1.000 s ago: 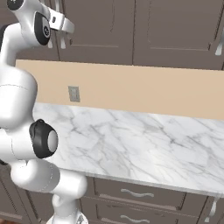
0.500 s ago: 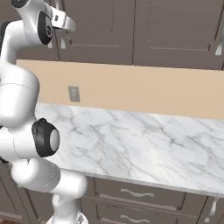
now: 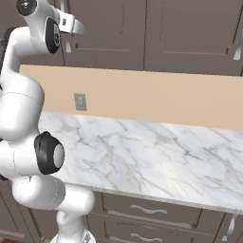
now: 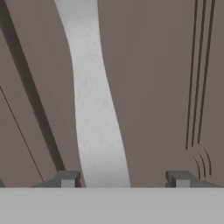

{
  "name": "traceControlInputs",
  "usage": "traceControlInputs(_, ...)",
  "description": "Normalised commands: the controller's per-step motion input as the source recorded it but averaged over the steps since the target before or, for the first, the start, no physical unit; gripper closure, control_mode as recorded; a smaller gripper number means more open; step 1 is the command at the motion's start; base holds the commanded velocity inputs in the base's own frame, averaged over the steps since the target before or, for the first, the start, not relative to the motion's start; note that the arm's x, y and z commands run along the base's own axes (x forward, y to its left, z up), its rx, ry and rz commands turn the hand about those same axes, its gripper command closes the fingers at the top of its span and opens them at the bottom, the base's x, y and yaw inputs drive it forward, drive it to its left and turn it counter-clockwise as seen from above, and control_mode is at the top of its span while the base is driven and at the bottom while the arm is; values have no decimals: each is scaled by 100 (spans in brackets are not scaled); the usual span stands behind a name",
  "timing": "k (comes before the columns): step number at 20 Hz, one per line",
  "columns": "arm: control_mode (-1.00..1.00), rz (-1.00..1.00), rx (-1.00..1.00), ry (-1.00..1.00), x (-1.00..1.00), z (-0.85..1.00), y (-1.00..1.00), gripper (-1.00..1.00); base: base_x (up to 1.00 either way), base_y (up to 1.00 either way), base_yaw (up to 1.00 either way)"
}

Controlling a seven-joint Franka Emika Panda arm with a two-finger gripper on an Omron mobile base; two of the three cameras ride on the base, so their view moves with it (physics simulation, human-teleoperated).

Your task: Get the candle and the liquor from the cabinet and move them to the dining counter.

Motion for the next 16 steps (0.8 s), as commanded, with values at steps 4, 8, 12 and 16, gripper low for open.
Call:
traceControlInputs(4, -100, 0, 0, -9, 62, -15, 0, 100, 0, 0, 0)
traceControlInputs(8, -100, 0, 4, -2, 59, -10, -1, 100, 0, 0, 0)
traceControlInputs(12, -100, 2, 11, 1, 42, -6, 0, 100, 0, 0, 0)
traceControlInputs(16, -100, 7, 16, 3, 20, 0, 1, 100, 0, 0, 0)
